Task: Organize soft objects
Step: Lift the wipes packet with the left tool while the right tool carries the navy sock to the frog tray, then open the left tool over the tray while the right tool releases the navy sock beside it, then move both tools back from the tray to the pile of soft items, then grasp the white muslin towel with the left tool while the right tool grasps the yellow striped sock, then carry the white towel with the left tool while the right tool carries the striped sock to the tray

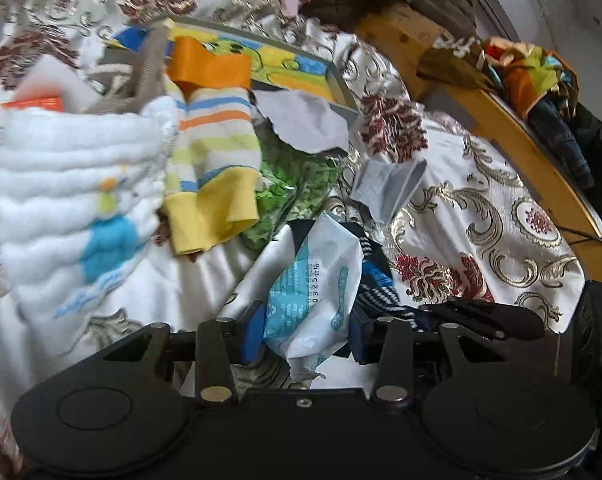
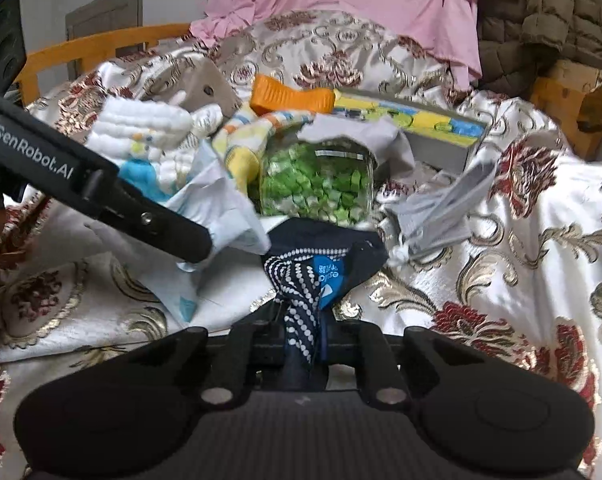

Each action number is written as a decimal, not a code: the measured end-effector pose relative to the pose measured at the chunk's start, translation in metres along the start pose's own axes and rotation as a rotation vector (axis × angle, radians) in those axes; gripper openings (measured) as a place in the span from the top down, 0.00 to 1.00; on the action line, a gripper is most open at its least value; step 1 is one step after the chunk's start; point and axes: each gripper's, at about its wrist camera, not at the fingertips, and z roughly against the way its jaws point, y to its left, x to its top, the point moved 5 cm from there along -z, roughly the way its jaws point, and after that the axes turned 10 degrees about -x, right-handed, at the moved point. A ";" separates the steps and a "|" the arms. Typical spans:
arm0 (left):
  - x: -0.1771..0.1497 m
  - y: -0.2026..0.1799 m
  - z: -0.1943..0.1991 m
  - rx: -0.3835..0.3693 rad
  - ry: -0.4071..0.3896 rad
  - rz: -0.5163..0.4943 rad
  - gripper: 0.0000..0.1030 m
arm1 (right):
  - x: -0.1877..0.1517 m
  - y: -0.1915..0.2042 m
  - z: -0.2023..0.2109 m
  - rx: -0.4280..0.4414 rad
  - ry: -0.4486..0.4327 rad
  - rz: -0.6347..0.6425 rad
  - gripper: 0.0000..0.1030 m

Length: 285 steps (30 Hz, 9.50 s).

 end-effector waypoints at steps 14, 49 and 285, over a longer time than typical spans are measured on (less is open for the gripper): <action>0.009 -0.019 0.072 0.032 -0.156 -0.012 0.57 | 0.022 0.013 0.072 -0.031 -0.241 0.076 0.89; 0.303 0.141 -0.082 0.192 -0.173 -0.103 0.56 | 0.267 -0.064 -0.222 -0.085 -0.139 0.017 0.88; 0.020 -0.009 0.132 0.311 -0.307 -0.333 0.84 | 0.079 0.064 0.082 -0.219 -0.427 0.335 0.75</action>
